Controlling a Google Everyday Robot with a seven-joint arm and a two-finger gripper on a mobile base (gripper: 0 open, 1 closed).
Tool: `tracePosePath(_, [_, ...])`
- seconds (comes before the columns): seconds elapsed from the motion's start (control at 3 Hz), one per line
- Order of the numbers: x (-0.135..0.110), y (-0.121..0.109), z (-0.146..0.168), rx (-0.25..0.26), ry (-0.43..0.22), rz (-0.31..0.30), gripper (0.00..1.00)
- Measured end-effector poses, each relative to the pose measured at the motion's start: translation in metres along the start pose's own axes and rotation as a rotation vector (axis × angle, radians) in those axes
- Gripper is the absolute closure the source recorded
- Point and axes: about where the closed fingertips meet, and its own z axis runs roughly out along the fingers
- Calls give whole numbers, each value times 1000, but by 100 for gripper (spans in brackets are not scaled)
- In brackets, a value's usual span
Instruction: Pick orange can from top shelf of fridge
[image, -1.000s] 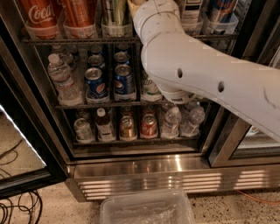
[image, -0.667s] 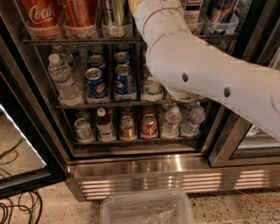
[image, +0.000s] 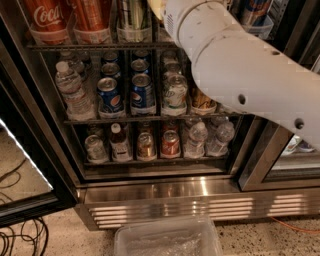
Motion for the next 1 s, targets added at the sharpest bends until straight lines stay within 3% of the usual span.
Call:
tracePosePath(0.33, [-11,20,-4,-126,27,51,100])
tracePosePath(0.67, [-2,12,-4,-206,77,151,100])
tracePosePath(1.0, [-4,5,-5,-218,96,167,100])
